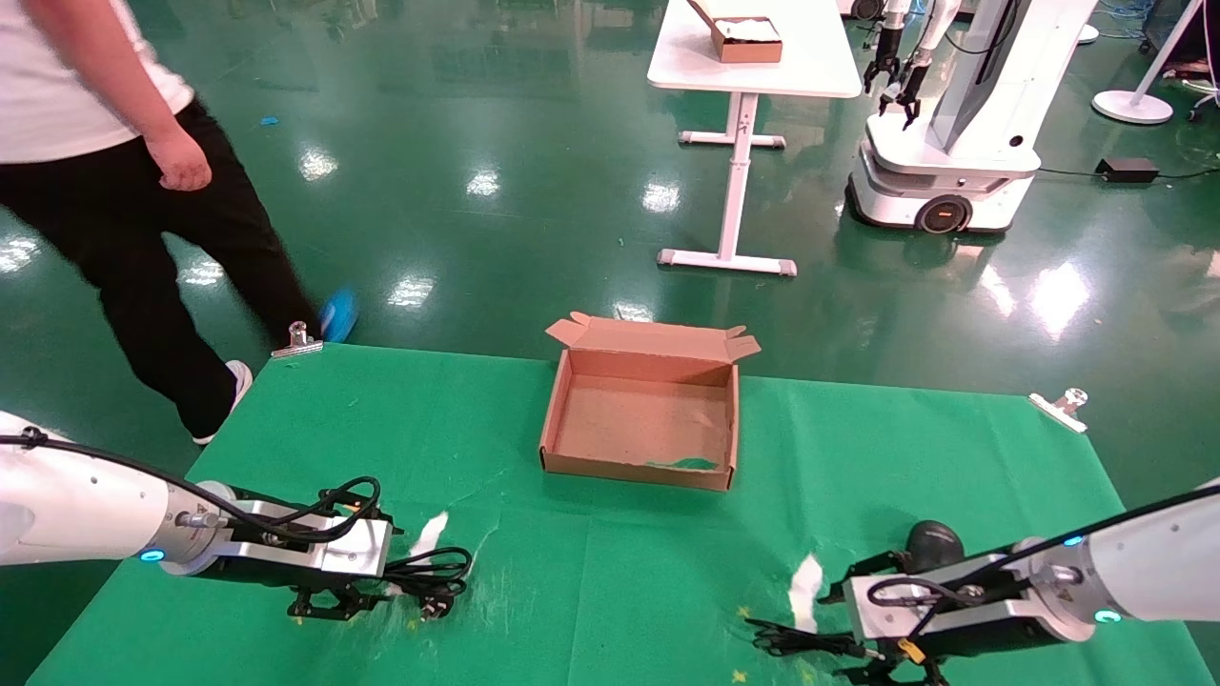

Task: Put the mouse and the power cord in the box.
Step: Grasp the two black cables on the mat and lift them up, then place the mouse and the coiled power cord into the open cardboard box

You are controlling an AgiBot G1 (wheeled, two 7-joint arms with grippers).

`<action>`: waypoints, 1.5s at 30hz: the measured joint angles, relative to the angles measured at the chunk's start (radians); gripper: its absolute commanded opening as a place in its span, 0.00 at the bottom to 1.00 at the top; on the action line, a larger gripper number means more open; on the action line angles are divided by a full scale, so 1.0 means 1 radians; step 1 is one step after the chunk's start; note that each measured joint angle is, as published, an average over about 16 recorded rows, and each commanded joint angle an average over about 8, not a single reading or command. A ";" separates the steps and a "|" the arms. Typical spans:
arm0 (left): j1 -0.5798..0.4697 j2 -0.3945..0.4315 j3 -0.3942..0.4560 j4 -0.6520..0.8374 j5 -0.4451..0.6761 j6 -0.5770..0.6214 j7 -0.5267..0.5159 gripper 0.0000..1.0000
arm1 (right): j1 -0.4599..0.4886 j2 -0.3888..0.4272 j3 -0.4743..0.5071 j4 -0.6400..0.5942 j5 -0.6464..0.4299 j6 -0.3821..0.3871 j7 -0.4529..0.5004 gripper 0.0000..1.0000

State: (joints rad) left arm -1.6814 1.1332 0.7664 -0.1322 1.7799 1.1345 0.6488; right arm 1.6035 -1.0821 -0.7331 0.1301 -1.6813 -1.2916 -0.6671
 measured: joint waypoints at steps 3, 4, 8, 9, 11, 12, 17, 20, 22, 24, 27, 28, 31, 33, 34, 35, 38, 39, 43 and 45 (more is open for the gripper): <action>0.000 0.000 0.000 -0.001 -0.001 0.001 -0.001 0.00 | 0.000 0.001 0.000 0.001 0.001 0.000 0.000 0.00; 0.001 -0.001 0.000 -0.002 -0.001 0.001 -0.001 0.00 | -0.001 0.001 0.000 0.002 0.001 -0.001 0.001 0.00; 0.001 -0.001 -0.001 -0.003 -0.001 0.001 -0.002 0.00 | -0.001 0.001 0.001 0.003 0.001 -0.001 0.001 0.00; 0.001 -0.001 -0.001 -0.003 -0.001 0.001 -0.002 0.00 | -0.001 0.001 0.001 0.003 0.001 -0.001 0.001 0.00; 0.001 -0.001 -0.001 -0.003 -0.001 0.002 -0.002 0.00 | -0.001 0.001 0.001 0.004 0.001 -0.001 0.001 0.00; 0.001 -0.001 -0.001 -0.003 -0.001 0.002 -0.002 0.00 | -0.001 0.001 0.001 0.004 0.001 -0.001 0.001 0.00; 0.001 -0.002 -0.001 -0.004 -0.002 0.002 -0.002 0.00 | -0.001 0.004 0.004 0.004 0.006 -0.004 0.002 0.00; 0.000 -0.005 -0.005 0.000 -0.008 0.007 -0.008 0.00 | 0.001 0.013 0.014 0.002 0.021 -0.011 0.004 0.00; -0.004 -0.011 -0.014 0.007 -0.021 0.017 -0.019 0.00 | 0.006 0.023 0.024 0.001 0.035 -0.019 0.007 0.00; -0.011 -0.019 -0.028 0.017 -0.041 0.032 -0.033 0.00 | 0.015 0.039 0.035 0.003 0.051 -0.029 0.011 0.00; -0.026 -0.036 -0.059 0.036 -0.087 0.062 -0.064 0.00 | 0.039 0.071 0.054 0.010 0.076 -0.048 0.023 0.00; -0.033 -0.042 -0.073 0.045 -0.107 0.073 -0.079 0.00 | 0.050 0.083 0.060 0.014 0.085 -0.055 0.029 0.00; -0.054 -0.056 -0.120 0.074 -0.176 0.109 -0.131 0.00 | 0.092 0.119 0.080 0.035 0.110 -0.075 0.053 0.00; -0.072 -0.060 -0.155 0.094 -0.226 0.130 -0.171 0.00 | 0.123 0.137 0.091 0.054 0.124 -0.084 0.074 0.00; -0.081 -0.059 -0.173 0.104 -0.253 0.138 -0.192 0.00 | 0.140 0.143 0.096 0.065 0.130 -0.087 0.085 0.00; -0.090 -0.057 -0.192 0.114 -0.280 0.144 -0.214 0.00 | 0.156 0.147 0.101 0.076 0.136 -0.087 0.098 0.00; -0.119 -0.042 -0.243 0.138 -0.355 0.144 -0.273 0.00 | 0.202 0.140 0.112 0.110 0.148 -0.078 0.133 0.00; -0.129 -0.034 -0.258 0.145 -0.376 0.139 -0.292 0.00 | 0.215 0.131 0.115 0.118 0.153 -0.071 0.144 0.00; -0.170 0.004 -0.303 0.163 -0.441 0.097 -0.354 0.00 | 0.245 0.067 0.131 0.130 0.173 -0.017 0.178 0.00; -0.192 0.022 -0.315 0.164 -0.459 0.069 -0.373 0.00 | 0.246 0.021 0.140 0.120 0.185 0.031 0.187 0.00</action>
State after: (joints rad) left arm -1.8739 1.1548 0.4516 0.0320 1.3213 1.2040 0.2757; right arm 1.8494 -1.0610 -0.5931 0.2505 -1.4962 -1.2611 -0.4801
